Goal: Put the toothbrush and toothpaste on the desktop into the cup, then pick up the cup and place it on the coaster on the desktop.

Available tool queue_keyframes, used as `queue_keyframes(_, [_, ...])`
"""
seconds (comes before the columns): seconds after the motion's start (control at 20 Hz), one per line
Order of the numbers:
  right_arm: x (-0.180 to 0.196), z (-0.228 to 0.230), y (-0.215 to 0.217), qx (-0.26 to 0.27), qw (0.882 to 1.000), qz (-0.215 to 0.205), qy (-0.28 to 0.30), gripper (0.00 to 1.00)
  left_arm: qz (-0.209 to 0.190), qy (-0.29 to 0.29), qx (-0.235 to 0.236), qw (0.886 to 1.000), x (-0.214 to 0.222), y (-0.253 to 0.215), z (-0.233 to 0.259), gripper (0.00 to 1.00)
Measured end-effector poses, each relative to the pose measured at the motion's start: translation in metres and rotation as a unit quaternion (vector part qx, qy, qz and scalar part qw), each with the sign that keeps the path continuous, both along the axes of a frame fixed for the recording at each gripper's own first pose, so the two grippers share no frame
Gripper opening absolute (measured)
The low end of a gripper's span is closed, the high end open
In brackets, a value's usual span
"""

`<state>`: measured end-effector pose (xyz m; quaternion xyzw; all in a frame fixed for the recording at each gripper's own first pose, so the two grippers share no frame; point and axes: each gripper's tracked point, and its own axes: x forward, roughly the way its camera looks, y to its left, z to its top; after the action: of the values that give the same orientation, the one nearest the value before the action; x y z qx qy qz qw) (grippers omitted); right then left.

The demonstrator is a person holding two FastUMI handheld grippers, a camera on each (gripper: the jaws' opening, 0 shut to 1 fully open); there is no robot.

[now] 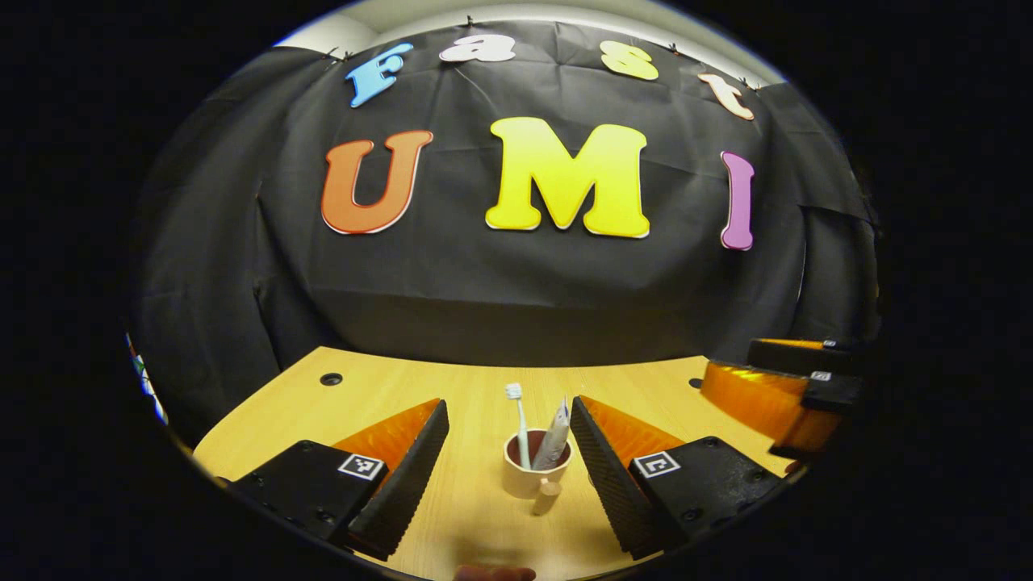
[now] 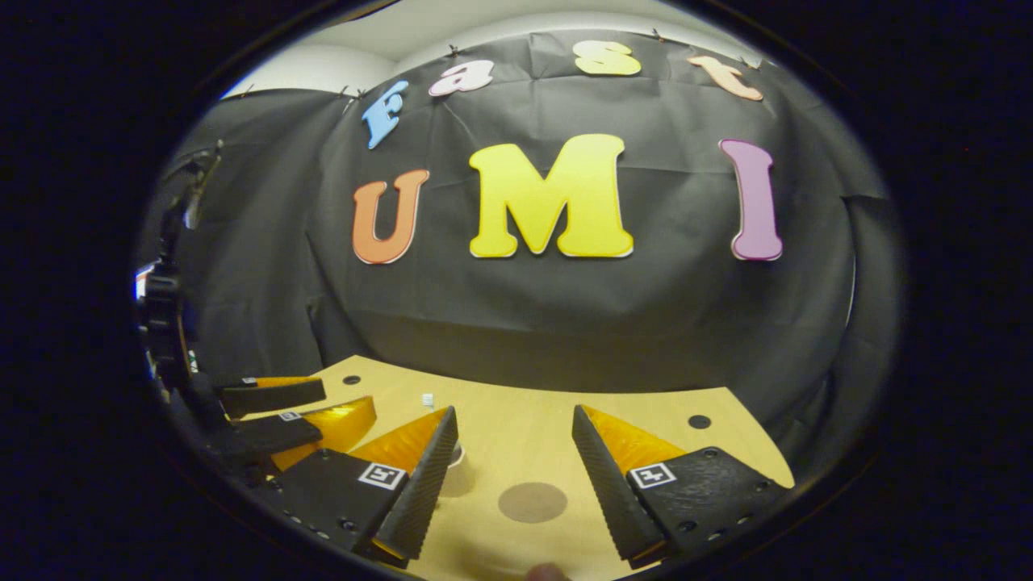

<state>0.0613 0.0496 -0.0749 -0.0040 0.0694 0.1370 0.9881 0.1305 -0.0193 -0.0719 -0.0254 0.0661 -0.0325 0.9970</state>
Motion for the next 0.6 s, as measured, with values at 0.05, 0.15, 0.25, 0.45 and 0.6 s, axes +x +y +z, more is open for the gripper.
queue_keyframes(0.05, [-0.005, 0.003, -0.011, 0.0, 1.0, -0.007, 0.002, 0.86, -0.003, 0.022, 0.001, 1.0, 0.002, -0.004, -0.009, 0.96])
queue_keyframes(0.15, [-0.015, 0.006, -0.031, 0.004, 1.0, -0.019, 0.012, 0.86, -0.007, 0.064, -0.004, 0.998, 0.005, -0.013, -0.023, 0.96])
queue_keyframes(0.25, [-0.022, 0.006, -0.052, -0.002, 0.999, -0.03, 0.016, 0.86, -0.013, 0.104, -0.002, 0.995, 0.007, -0.019, -0.036, 0.96])
queue_keyframes(0.45, [-0.032, -0.005, -0.084, 0.009, 0.997, -0.05, 0.053, 0.86, -0.016, 0.21, 0.0, 0.978, 0.011, -0.022, -0.081, 0.96])
queue_keyframes(0.6, [-0.039, -0.004, -0.099, 0.004, 0.997, -0.059, 0.059, 0.86, -0.018, 0.263, -0.004, 0.965, 0.011, -0.027, -0.101, 0.96])
